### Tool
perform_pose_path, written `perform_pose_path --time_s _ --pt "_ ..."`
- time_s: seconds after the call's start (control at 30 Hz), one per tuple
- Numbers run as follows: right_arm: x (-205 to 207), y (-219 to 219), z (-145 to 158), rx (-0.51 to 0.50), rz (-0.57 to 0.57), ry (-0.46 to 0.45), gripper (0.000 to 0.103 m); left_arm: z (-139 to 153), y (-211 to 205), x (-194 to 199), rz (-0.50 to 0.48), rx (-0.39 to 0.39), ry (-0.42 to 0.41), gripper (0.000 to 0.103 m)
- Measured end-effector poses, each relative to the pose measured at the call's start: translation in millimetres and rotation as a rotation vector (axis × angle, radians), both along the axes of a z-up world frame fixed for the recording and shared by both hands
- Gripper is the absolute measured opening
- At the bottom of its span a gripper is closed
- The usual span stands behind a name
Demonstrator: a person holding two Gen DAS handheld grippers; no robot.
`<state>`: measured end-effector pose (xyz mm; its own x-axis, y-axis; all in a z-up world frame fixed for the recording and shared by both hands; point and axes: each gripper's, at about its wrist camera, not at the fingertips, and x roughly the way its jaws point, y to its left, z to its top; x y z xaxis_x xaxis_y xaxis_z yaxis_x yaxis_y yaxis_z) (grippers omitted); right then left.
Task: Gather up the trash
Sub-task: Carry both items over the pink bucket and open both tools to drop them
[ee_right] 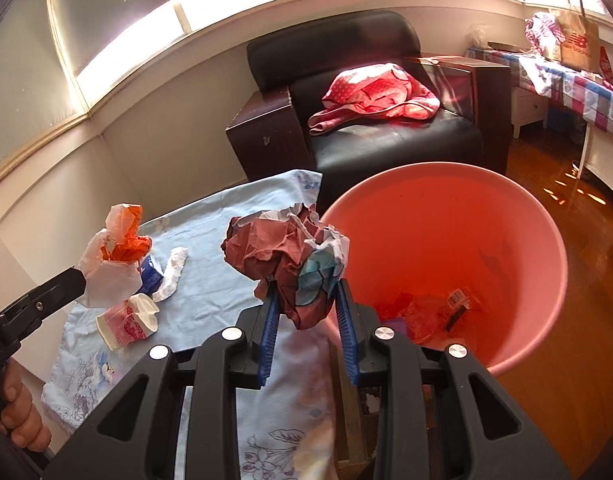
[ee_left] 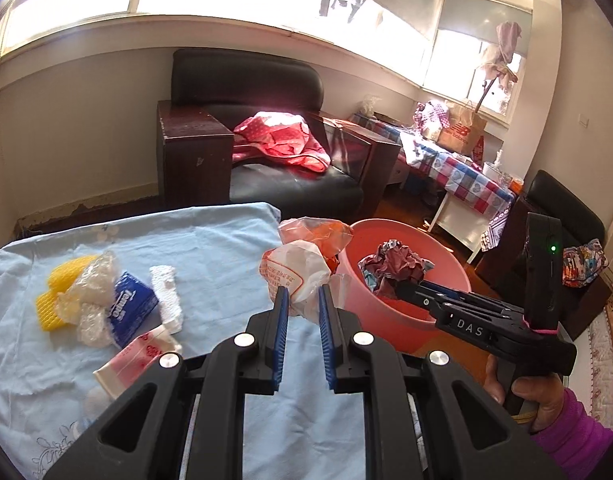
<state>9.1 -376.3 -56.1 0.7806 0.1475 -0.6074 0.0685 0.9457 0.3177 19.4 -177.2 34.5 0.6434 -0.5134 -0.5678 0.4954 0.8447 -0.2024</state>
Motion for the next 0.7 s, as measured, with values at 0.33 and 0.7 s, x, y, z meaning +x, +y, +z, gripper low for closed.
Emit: perform_pose_path --time_s 0.33,0.7 --pt "-15 -67 -16 0.024 -0.160 0.026 0.029 -22 -96 24 -0.122 0.024 0.058 0.014" --pt "-15 -83 -29 0.015 -0.191 0.060 0.029 -50 -129 36 -0.135 0.061 0.110 0.020"
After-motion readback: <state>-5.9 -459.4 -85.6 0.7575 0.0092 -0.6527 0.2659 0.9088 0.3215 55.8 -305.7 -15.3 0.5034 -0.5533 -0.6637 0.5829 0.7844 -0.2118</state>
